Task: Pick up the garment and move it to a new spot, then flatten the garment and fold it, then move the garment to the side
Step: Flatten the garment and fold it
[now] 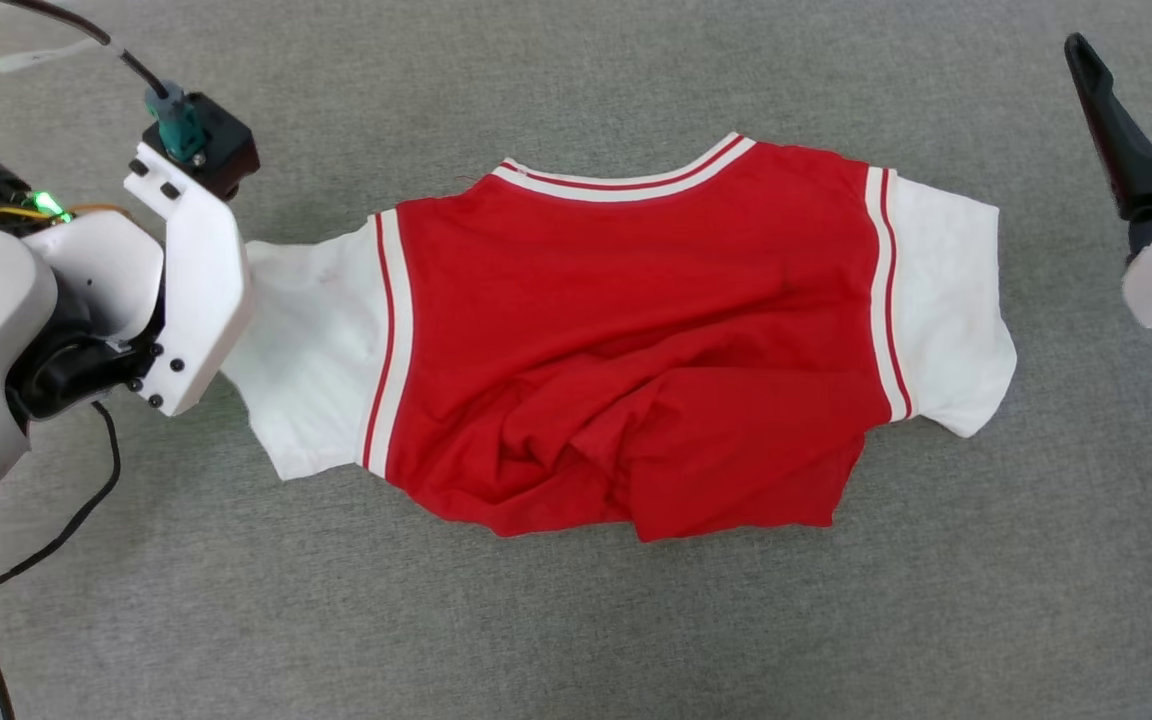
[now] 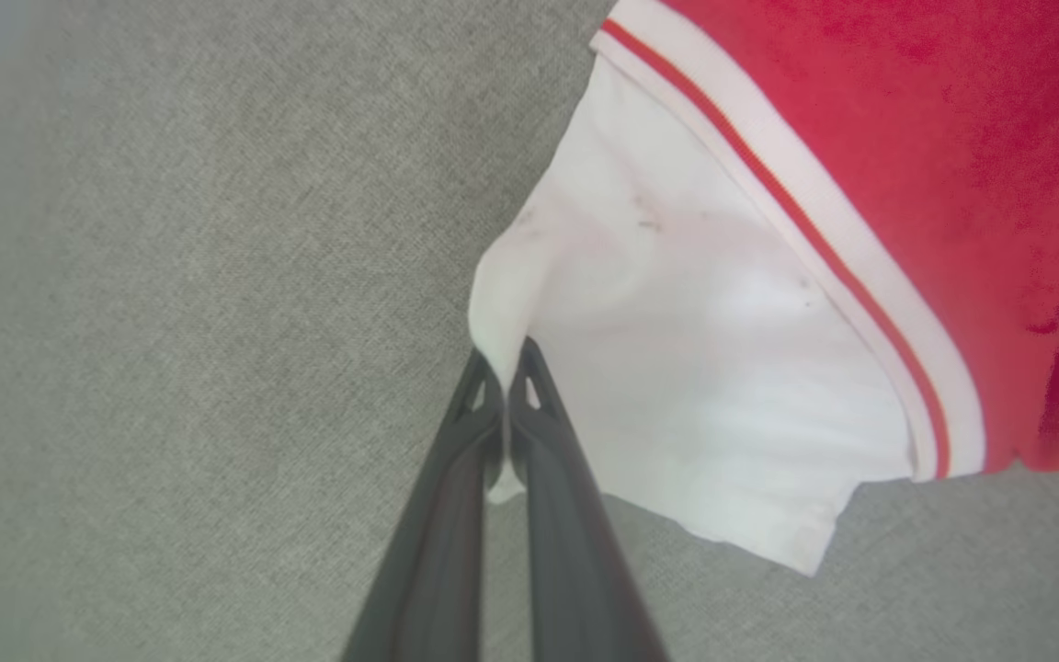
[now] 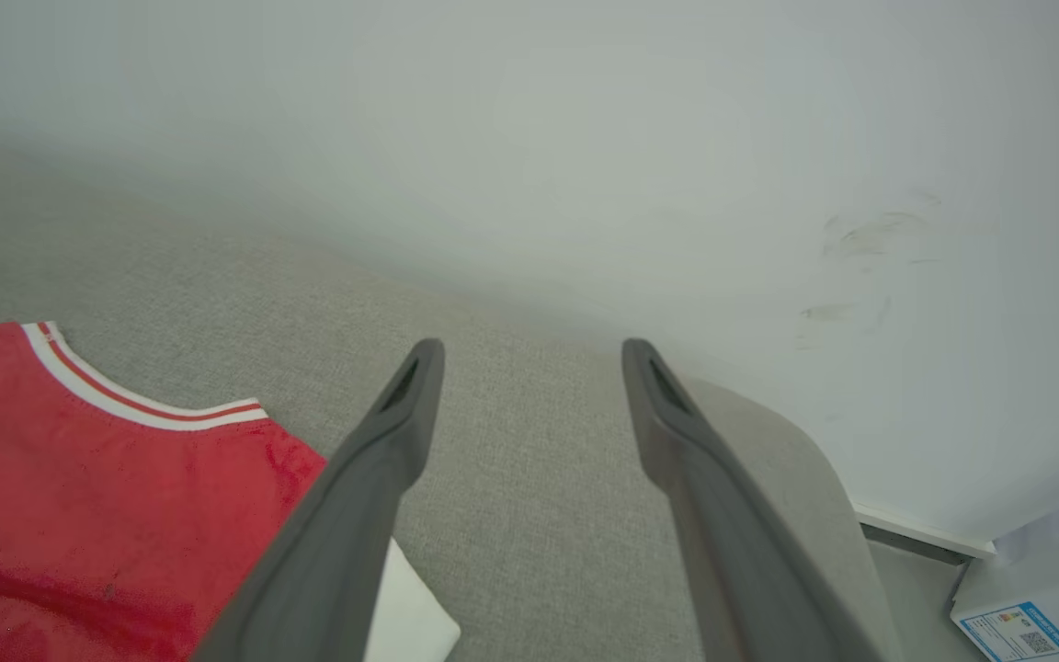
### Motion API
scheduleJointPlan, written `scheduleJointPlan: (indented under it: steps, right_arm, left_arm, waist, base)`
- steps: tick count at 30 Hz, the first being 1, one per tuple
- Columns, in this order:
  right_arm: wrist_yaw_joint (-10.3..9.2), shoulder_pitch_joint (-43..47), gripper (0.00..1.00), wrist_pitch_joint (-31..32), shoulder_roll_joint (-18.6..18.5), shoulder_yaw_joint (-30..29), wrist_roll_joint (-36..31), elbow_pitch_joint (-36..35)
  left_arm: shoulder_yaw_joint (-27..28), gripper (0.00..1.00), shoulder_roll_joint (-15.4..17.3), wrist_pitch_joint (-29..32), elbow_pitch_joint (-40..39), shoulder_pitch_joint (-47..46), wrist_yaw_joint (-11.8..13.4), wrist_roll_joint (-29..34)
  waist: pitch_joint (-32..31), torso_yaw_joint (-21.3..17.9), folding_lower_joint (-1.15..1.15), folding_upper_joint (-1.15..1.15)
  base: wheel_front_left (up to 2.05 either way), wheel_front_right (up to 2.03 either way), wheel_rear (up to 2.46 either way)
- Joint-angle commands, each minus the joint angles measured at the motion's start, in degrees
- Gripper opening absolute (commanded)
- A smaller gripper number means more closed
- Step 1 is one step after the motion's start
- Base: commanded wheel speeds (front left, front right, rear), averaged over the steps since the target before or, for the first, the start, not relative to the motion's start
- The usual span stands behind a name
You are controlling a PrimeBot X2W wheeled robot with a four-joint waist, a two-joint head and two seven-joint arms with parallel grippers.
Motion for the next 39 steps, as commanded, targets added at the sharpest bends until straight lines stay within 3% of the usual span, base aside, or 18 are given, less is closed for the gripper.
scheduleJointPlan:
  steps: [1, 5, 10, 15, 21, 30, 31, 32, 39]
  right_arm:
    - [-0.04, -1.4, 1.0, 3.7, -1.9, 1.4, 1.6, -0.1]
    - [-0.04, -5.0, 1.0, 17.4, -7.7, 5.7, 6.8, 0.6]
    - [-0.04, -8.5, 1.0, 35.9, -12.1, 11.8, 16.6, 1.6]
    - [-0.04, -10.6, 1.0, 47.5, -10.6, 13.3, 24.1, 5.6]
    - [-0.03, -12.4, 1.0, 53.5, -6.7, 13.8, 25.7, 12.1]
    - [-0.02, -7.2, 1.0, 53.3, -2.0, 17.8, 26.1, 18.9]
    - [-0.01, -7.0, 0.93, 52.9, -2.0, 18.8, 26.1, 18.8]
    - [-0.01, -7.0, 0.0, 52.1, -2.2, 19.3, 26.2, 18.7]
    - [-0.02, -10.6, 0.0, 43.4, -4.5, 18.2, 27.7, 17.8]
  left_arm:
    - [-0.7, 0.0, 0.4, -1.0, -1.1, -1.0, 0.0, 0.5]
    - [-1.7, 0.0, 1.5, -3.2, -4.2, -2.5, 0.0, 1.2]
    - [-2.9, 0.0, 1.6, -4.8, -6.7, -3.2, 0.0, 2.4]
    - [-3.3, 0.0, 0.6, -6.0, -7.7, -3.6, 0.0, 3.0]
    - [-3.4, 0.0, -0.3, -6.5, -7.6, -4.9, 0.0, 3.6]
    - [-3.9, 0.0, -0.9, -7.9, -6.3, -5.5, 0.0, 3.2]
    - [-4.0, 0.0, -0.8, -8.0, -6.1, -5.4, 0.0, 3.2]
    - [-4.2, 0.0, -0.8, -8.2, -5.9, -5.4, 0.0, 3.2]
    - [-5.0, 0.0, -0.7, -10.9, -4.3, -4.3, 0.0, 2.2]
  waist:
    - [-0.6, 0.7, 0.0, 0.0]
    - [-0.8, 1.9, 0.0, 0.0]
    - [-0.3, 3.4, 0.0, 0.0]
    - [1.1, 4.7, 0.0, 0.0]
    - [3.2, 6.1, 0.0, 0.0]
    - [4.6, 7.2, 0.0, 0.0]
    - [4.6, 7.1, 0.0, 0.0]
    - [4.4, 7.1, 0.0, 0.0]
    - [0.7, 6.6, 0.0, 0.0]
  base:
    - [0.0, 0.0, 0.0]
    - [0.0, 0.0, 0.0]
    - [0.0, 0.0, 0.0]
    - [0.0, 0.0, 0.0]
    - [0.0, 0.0, 0.0]
    - [0.0, 0.0, 0.0]
    - [0.0, 0.0, 0.0]
    - [0.0, 0.0, 0.0]
    - [0.0, 0.0, 0.0]
